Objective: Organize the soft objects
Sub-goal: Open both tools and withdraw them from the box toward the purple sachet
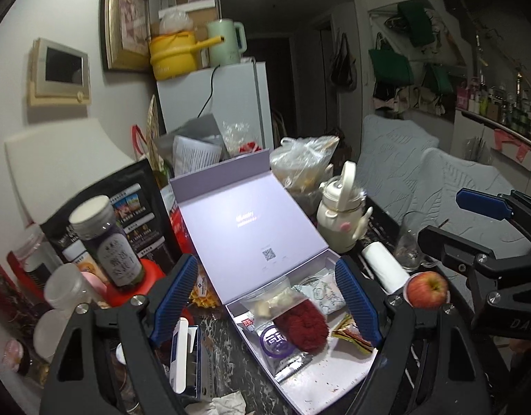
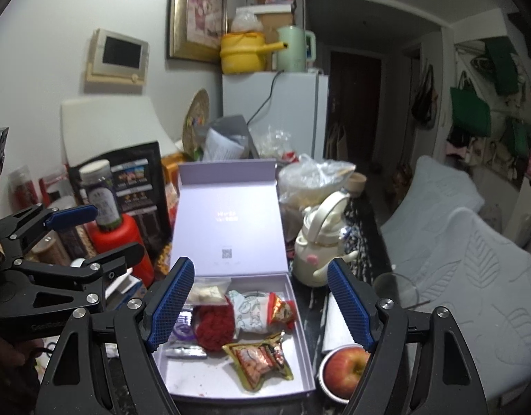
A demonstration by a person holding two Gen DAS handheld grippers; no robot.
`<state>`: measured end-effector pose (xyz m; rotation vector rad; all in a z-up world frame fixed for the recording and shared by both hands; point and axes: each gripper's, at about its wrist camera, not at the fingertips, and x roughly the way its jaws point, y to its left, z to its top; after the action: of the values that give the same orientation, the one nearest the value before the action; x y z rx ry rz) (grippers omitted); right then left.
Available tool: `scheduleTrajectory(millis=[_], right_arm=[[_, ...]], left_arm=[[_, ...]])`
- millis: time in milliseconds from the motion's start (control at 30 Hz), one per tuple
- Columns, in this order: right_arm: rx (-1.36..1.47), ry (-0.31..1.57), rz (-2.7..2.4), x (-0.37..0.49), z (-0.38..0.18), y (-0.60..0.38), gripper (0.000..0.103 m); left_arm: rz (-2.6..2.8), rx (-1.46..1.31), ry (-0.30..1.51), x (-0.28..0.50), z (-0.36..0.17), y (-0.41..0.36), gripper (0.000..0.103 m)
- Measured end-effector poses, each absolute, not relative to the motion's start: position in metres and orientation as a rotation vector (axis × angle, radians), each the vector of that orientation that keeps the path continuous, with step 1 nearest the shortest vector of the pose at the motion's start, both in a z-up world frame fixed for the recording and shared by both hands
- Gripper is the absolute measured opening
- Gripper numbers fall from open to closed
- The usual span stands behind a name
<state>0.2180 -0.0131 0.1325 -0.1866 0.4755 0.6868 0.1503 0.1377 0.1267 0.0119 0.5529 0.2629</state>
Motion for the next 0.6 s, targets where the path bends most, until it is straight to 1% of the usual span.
scheduleTrajectory(millis=[167,233,267,300,333,433,600], right_arm=[[-0.178,0.44,0.677,0.191,0.146,-0.03,0.083],[-0.176,0.425,0.673,0.18,0.15,-0.037,0.084],[-0.176,0.418,0.672,0.173,0.152,-0.04,0.085],[-0.175,0.41,0.669,0.166,0.154,-0.044,0.086],[-0.174,0.403,0.667,0.16,0.155,-0.049,0.087],[-0.171,0.385,0.659,0.143,0.158,-0.059,0.093],[-0.165,0.363,0.641,0.113,0.161,-0.076,0.096]], left_arm=[[0.246,0.015,0.516,0.123,0.141,0.126,0.082],[0.24,0.018,0.504,0.113,0.143,0.121,0.084],[0.238,0.019,0.499,0.108,0.145,0.119,0.091],[0.235,0.02,0.493,0.103,0.146,0.116,0.1],[0.233,0.017,0.483,0.097,0.146,0.114,0.102],[0.232,0.017,0.467,0.081,0.148,0.108,0.102],[0.212,0.01,0.455,0.059,0.15,0.1,0.102]])
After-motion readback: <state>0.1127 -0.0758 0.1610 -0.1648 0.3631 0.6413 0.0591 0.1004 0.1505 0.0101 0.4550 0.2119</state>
